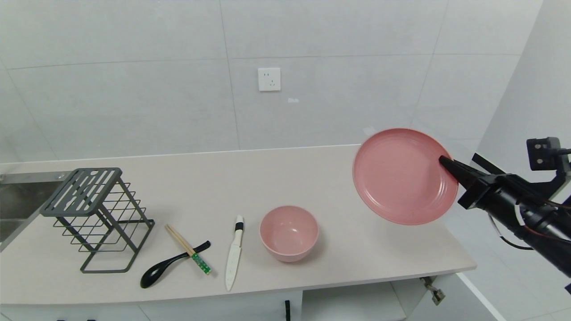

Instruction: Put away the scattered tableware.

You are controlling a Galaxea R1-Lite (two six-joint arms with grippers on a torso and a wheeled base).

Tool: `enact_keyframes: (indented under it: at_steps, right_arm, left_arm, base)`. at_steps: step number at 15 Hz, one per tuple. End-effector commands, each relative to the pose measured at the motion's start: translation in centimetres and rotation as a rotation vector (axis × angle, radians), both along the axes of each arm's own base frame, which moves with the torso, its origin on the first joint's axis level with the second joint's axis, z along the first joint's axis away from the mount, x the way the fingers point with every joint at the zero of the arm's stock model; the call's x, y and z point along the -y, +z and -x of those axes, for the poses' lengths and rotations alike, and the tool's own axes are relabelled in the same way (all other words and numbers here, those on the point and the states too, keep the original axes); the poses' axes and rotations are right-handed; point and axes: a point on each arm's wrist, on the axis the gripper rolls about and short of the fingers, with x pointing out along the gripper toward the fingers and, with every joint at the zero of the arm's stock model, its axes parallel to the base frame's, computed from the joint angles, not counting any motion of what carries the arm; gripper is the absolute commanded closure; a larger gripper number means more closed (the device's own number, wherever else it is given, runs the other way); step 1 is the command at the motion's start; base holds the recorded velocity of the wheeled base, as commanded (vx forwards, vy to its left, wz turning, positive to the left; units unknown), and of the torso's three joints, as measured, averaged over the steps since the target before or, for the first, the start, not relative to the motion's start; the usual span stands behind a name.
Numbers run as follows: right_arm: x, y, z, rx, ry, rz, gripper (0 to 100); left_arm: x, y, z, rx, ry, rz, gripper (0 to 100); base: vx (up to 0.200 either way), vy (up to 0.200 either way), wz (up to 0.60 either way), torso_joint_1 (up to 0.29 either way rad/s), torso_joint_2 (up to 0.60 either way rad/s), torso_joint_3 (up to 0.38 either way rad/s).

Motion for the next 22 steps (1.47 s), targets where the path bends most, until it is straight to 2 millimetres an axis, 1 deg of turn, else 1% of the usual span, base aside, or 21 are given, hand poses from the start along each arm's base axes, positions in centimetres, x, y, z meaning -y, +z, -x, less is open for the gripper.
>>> enact_keyframes:
  at_steps: [1, 2, 3, 4, 5, 6, 7, 8, 9, 11, 12, 14, 16, 17, 19, 20, 21, 22]
  right_arm:
    - [0.1, 0.3, 0.1, 0.014, -0.001, -0.002, 100]
    - [0.0, 0.4, 0.0, 0.017, 0.0, -0.002, 100]
    - [0.0, 0.3, 0.0, 0.017, 0.0, -0.002, 100]
    - [0.0, 0.3, -0.1, 0.014, 0.0, -0.002, 100]
    - [0.0, 0.3, -0.1, 0.016, 0.002, -0.001, 100]
    - [0.0, 0.3, -0.1, 0.017, 0.008, 0.0, 100]
    - [0.0, 0.5, -0.2, 0.028, 0.016, 0.008, 100]
    - [0.0, 0.6, -0.2, 0.039, 0.018, 0.017, 100]
    - [-0.1, 0.6, -0.2, 0.039, 0.02, 0.017, 100]
    - [-0.1, 0.5, -0.2, 0.033, 0.021, 0.02, 100]
    - [-0.1, 0.4, -0.3, 0.032, 0.021, 0.02, 100]
    - [-0.6, 0.4, -0.3, 0.03, 0.041, 0.02, 100]
    - [-1.0, 0.4, -0.2, 0.029, 0.058, 0.02, 100]
    - [-1.0, 0.3, -0.1, 0.024, 0.061, 0.019, 100]
    - [-1.0, 0.1, 0.0, 0.017, 0.074, 0.021, 100]
    - [-1.1, 0.1, 0.1, 0.016, 0.098, 0.025, 100]
    - [-1.1, 0.2, 0.2, 0.019, 0.115, 0.024, 100]
    - [-1.1, 0.2, 0.2, 0.019, 0.115, 0.024, 100]
  left_arm:
    - [0.1, 1.2, 0.0, -0.042, -0.084, 0.014, 0]
    - [0.3, 3.0, -0.6, -0.096, -0.182, 0.01, 0]
    - [0.4, 3.6, -1.0, -0.115, -0.196, 0.014, 0]
    - [0.4, 5.8, -2.5, -0.173, -0.216, 0.029, 0]
    - [0.4, 6.8, -3.5, -0.203, -0.215, 0.032, 0]
    - [0.5, 7.3, -4.2, -0.225, -0.218, 0.031, 0]
    - [0.5, 7.8, -5.7, -0.256, -0.223, 0.018, 0]
    - [0.6, 7.9, -7.1, -0.274, -0.237, -0.024, 0]
    - [0.6, 8.0, -7.9, -0.281, -0.231, -0.064, 0]
    - [0.6, 8.0, -9.5, -0.291, -0.232, -0.148, 0]
    - [0.6, 8.0, -9.9, -0.299, -0.232, -0.157, 0]
    - [0.7, 9.4, -13.6, -0.371, -0.218, -0.164, 0]
    - [1.0, 10.1, -16.9, -0.43, -0.232, -0.164, 0]
    - [1.6, 9.9, -17.9, -0.458, -0.268, -0.164, 0]
    - [2.8, 9.2, -19.3, -0.516, -0.336, -0.163, 0]
    - [3.5, 8.6, -20.5, -0.552, -0.363, -0.147, 0]
    - [4.5, 8.0, -22.2, -0.555, -0.391, -0.126, 0]
    - [4.5, 8.0, -22.2, -0.555, -0.391, -0.126, 0]
  base:
    - [0.0, 0.0, 0.0, 0.0, 0.0, 0.0]
    - [0.0, 0.0, 0.0, 0.0, 0.0, 0.0]
    - [0.0, 0.0, 0.0, 0.0, 0.0, 0.0]
    - [0.0, 0.0, 0.0, 0.0, 0.0, 0.0]
    - [0.0, 0.0, 0.0, 0.0, 0.0, 0.0]
    - [0.0, 0.0, 0.0, 0.0, 0.0, 0.0]
    - [0.0, 0.0, 0.0, 0.0, 0.0, 0.0]
    - [0.0, 0.0, 0.0, 0.0, 0.0, 0.0]
    - [0.0, 0.0, 0.0, 0.0, 0.0, 0.0]
    - [0.0, 0.0, 0.0, 0.0, 0.0, 0.0]
    - [0.0, 0.0, 0.0, 0.0, 0.0, 0.0]
    - [0.0, 0.0, 0.0, 0.0, 0.0, 0.0]
    - [0.0, 0.0, 0.0, 0.0, 0.0, 0.0]
    - [0.0, 0.0, 0.0, 0.0, 0.0, 0.0]
    - [0.0, 0.0, 0.0, 0.0, 0.0, 0.0]
    - [0.0, 0.0, 0.0, 0.0, 0.0, 0.0]
    - [0.0, 0.0, 0.0, 0.0, 0.0, 0.0]
    - [0.0, 0.0, 0.0, 0.0, 0.0, 0.0]
